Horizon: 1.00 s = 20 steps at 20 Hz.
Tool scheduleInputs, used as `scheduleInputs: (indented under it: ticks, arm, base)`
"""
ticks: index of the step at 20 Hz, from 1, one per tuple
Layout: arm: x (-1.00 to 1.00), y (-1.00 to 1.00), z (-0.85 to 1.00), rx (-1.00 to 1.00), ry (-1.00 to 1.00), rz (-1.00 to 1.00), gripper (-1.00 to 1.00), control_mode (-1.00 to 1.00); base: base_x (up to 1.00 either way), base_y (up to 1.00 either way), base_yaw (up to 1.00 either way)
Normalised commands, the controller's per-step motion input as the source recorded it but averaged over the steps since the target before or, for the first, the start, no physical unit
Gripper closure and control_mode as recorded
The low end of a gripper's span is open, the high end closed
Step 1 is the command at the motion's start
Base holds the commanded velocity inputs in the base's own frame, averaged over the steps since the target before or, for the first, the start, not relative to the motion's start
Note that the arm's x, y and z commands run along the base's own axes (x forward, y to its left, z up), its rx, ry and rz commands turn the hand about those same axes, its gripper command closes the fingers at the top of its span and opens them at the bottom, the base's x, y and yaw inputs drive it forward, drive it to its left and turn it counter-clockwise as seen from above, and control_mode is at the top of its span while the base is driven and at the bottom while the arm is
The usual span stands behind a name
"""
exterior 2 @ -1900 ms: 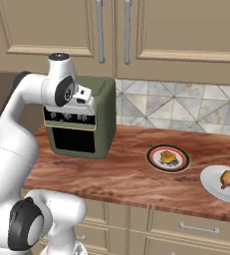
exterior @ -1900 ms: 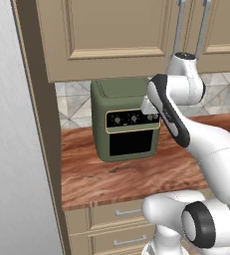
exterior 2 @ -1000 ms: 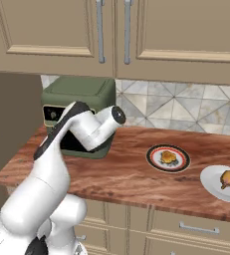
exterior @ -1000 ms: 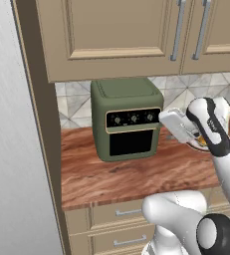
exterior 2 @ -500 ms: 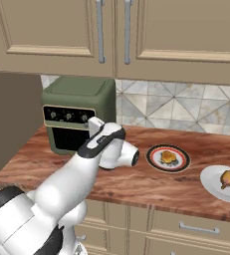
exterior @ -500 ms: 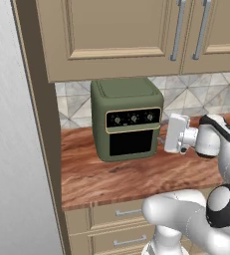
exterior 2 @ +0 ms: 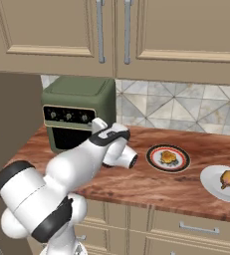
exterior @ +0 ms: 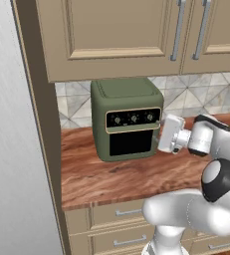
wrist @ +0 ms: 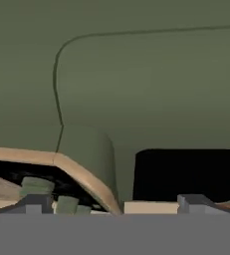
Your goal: Open the toaster oven door. Place the bread on the bottom tray in the toaster oven and place the chicken drumstick on the top tray.
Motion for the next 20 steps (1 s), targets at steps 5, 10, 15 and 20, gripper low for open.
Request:
scheduleInputs:
  ticks: [5, 10, 15, 20]
  arm:
    - [0.46, 0.08, -0.01, -0.01, 0.03, -0.06, -1.0, -1.0]
    - [0.35, 0.06, 0.0, 0.0, 0.0, -0.08, 1.0, -1.0]
    - [0.03, 0.0, 0.17, 0.0, 0.0, -0.05, 1.0, -1.0]
    - [-0.18, 0.01, 0.0, -0.11, 0.16, 0.0, 1.0, -1.0]
  base:
    - [0.0, 0.0, 0.0]
    - [0.0, 0.0, 0.0]
    - [0.0, 0.0, 0.0]
    - [0.0, 0.0, 0.0]
